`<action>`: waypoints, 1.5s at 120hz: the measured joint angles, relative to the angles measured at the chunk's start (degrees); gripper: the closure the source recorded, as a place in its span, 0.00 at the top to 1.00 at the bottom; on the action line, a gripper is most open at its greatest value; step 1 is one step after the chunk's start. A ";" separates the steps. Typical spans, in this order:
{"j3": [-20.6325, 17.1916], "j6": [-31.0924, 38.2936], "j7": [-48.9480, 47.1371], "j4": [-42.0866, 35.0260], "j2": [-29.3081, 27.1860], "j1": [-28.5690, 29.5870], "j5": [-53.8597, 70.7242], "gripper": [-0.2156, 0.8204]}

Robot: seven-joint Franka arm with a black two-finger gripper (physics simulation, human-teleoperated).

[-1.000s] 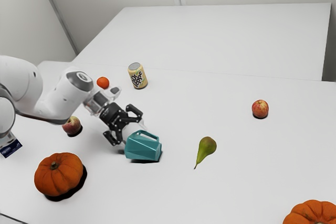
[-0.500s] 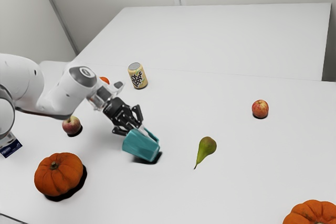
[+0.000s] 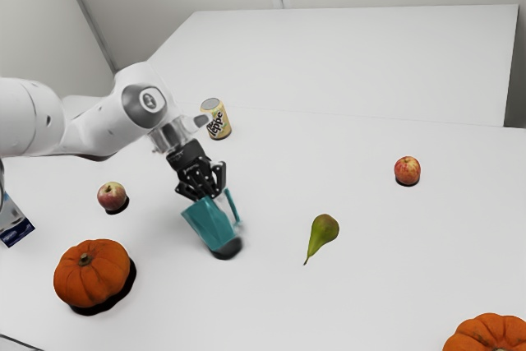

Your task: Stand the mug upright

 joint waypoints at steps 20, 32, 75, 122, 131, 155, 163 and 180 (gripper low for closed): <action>-0.38 4.43 -1.60 -0.21 -1.56 -1.70 14.13 0.03; -0.66 7.58 -2.41 -0.24 -1.81 -2.05 20.80 0.03; -1.15 15.54 -4.55 -0.67 -1.58 -2.33 30.34 0.03; -2.07 18.27 -5.97 -1.08 0.51 -2.22 31.01 0.09; -2.83 18.18 -5.96 -1.06 0.27 -2.40 30.74 0.26; -3.00 17.62 -5.91 -0.96 -2.01 -2.31 30.74 0.58; -3.04 17.34 -5.87 -0.87 -3.16 -2.28 30.81 0.64; -2.94 15.70 -5.68 -0.21 -5.80 -2.65 30.85 0.71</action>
